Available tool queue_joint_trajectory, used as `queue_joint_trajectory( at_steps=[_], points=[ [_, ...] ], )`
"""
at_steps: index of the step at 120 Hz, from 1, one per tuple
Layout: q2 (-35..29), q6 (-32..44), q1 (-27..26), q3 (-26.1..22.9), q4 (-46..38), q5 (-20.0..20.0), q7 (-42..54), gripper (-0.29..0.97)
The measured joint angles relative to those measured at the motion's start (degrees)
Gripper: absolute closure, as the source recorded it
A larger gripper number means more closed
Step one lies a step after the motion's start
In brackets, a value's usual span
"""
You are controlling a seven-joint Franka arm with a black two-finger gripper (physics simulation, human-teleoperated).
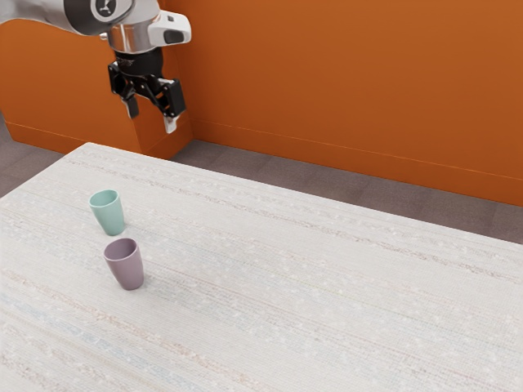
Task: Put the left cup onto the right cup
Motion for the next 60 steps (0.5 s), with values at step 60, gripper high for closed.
queue_joint_trajectory(
  at_steps=[60],
  points=[
    [3.4,4.5,-0.5,9.4,-4.4,0.5,0.2,0.0]
  ],
)
